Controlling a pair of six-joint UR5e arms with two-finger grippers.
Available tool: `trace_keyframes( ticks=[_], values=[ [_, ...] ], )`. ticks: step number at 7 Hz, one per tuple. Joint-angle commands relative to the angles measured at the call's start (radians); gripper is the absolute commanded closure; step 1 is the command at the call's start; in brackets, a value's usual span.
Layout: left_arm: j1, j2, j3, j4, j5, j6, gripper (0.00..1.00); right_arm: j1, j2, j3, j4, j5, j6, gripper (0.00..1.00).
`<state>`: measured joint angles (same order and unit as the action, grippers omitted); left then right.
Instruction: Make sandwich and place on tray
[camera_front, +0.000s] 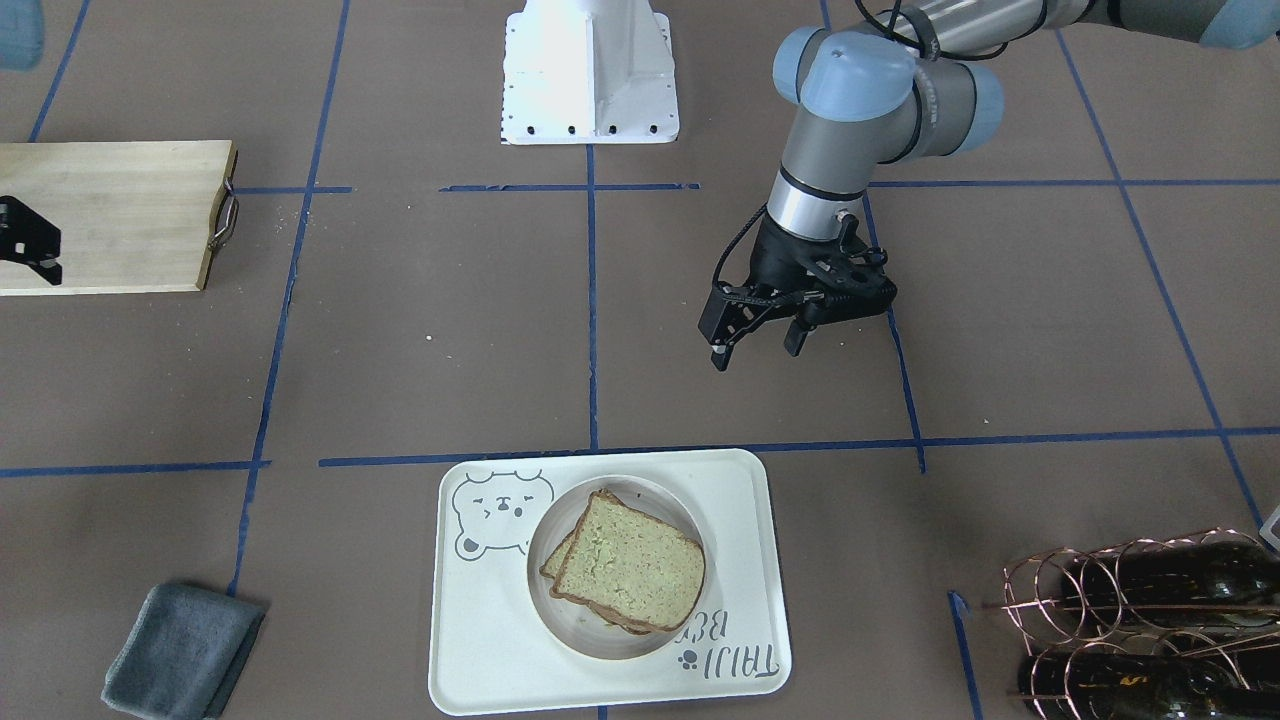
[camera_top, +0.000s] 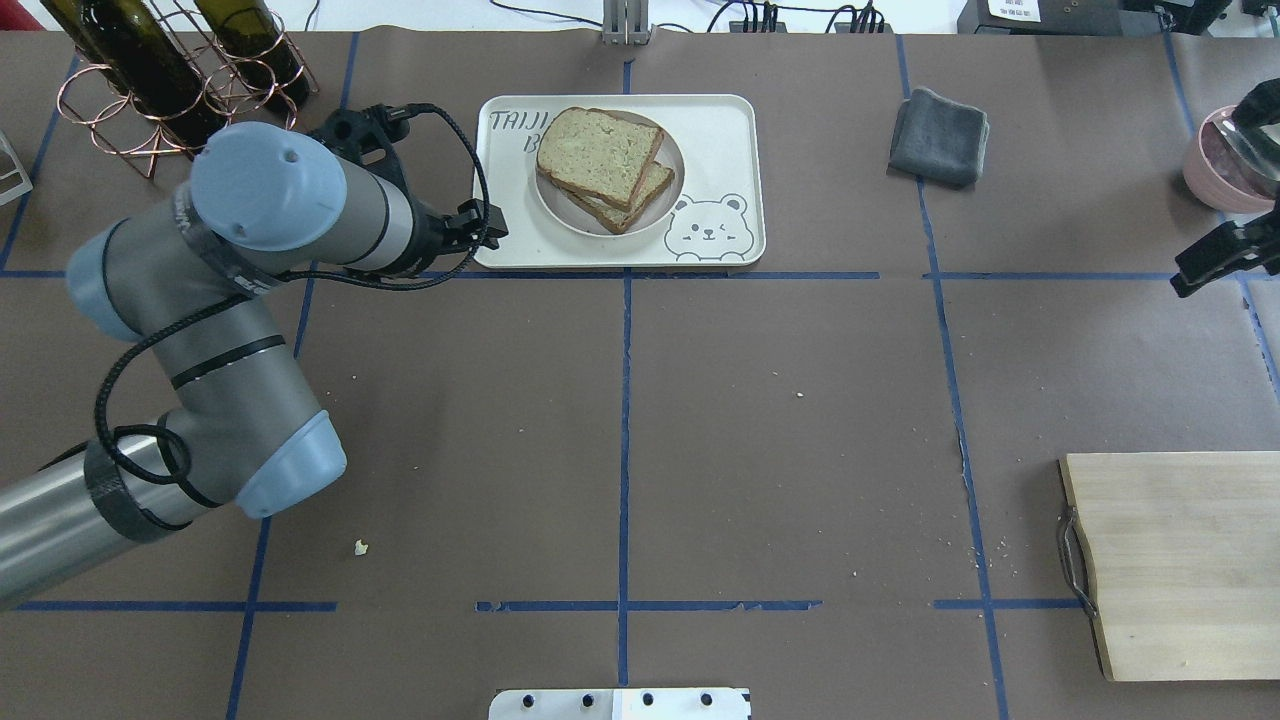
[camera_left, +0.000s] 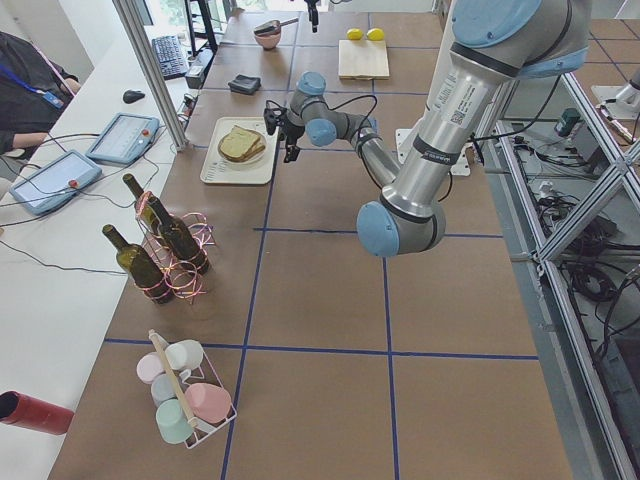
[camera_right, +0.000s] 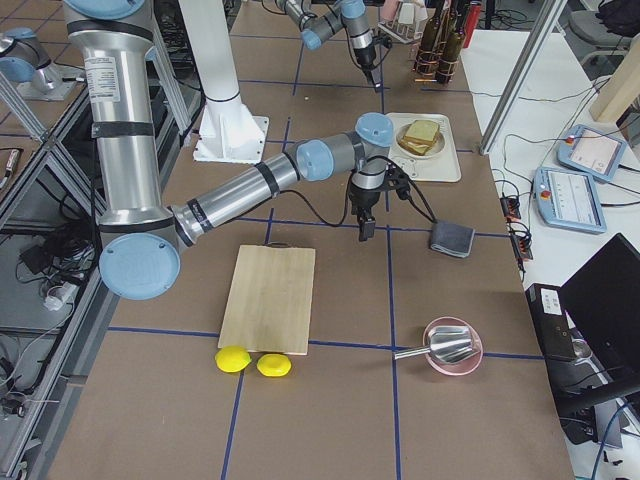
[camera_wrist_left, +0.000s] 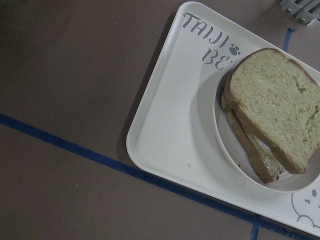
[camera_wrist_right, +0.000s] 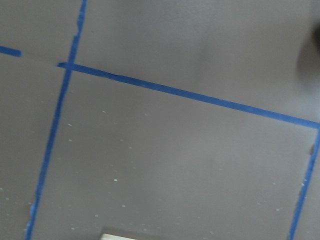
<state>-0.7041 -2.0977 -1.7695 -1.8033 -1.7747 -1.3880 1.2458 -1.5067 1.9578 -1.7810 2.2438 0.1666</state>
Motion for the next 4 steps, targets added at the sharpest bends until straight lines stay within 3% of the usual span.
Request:
trace_keyframes(
  ticks=[1,2,4],
  values=[
    [-0.116,0.057,-0.051,0.079,-0.112,0.253,0.00,0.169,-0.018,-0.138,0.000,0.049,-0.279,0.00],
    [-0.171,0.083,-0.056,0.106,-0.142,0.370,0.00,0.229,-0.027,-0.195,0.000,0.089,-0.339,0.00],
    [-0.311,0.125,-0.074,0.203,-0.236,0.614,0.00,0.267,-0.040,-0.215,0.002,0.112,-0.329,0.00]
  ],
)
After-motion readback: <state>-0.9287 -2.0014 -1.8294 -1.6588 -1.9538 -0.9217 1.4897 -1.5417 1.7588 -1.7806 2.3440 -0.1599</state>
